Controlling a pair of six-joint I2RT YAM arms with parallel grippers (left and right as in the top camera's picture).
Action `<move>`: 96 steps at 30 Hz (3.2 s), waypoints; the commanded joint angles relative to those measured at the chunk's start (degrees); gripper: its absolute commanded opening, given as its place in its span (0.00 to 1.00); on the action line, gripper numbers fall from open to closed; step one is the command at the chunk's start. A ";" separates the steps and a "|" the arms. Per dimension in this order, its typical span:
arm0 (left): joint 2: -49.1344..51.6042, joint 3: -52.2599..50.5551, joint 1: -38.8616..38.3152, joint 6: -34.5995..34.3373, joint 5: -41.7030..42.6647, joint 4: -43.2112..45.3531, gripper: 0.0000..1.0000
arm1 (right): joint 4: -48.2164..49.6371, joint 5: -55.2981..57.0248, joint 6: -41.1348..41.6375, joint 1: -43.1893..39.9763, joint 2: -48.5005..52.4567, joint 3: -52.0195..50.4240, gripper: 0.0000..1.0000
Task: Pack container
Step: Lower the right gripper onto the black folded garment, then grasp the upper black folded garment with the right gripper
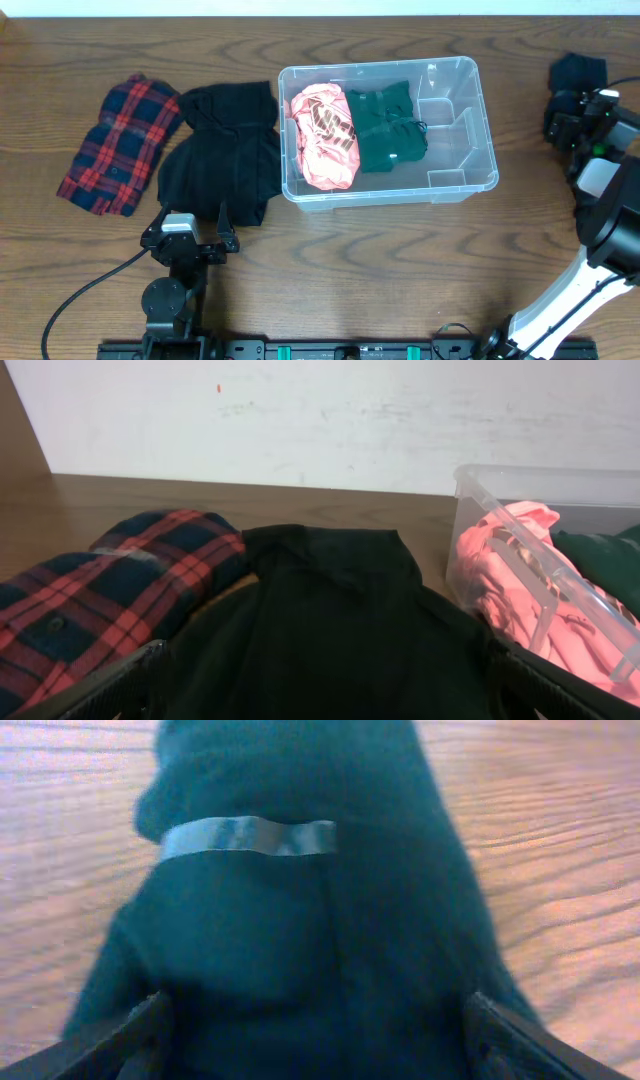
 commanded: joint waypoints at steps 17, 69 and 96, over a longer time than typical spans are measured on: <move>-0.26 -1.20 -0.33 -0.92 -1.38 -1.90 0.98 | -25.79 1.57 15.56 17.92 -7.93 0.37 0.76; -0.26 -1.20 -0.33 -0.92 -1.38 -1.90 0.98 | -18.40 0.74 48.76 7.32 -7.80 0.39 0.91; -0.26 -1.20 -0.33 -0.92 -1.38 -1.90 0.98 | -18.12 2.51 39.36 9.66 -11.61 0.42 0.01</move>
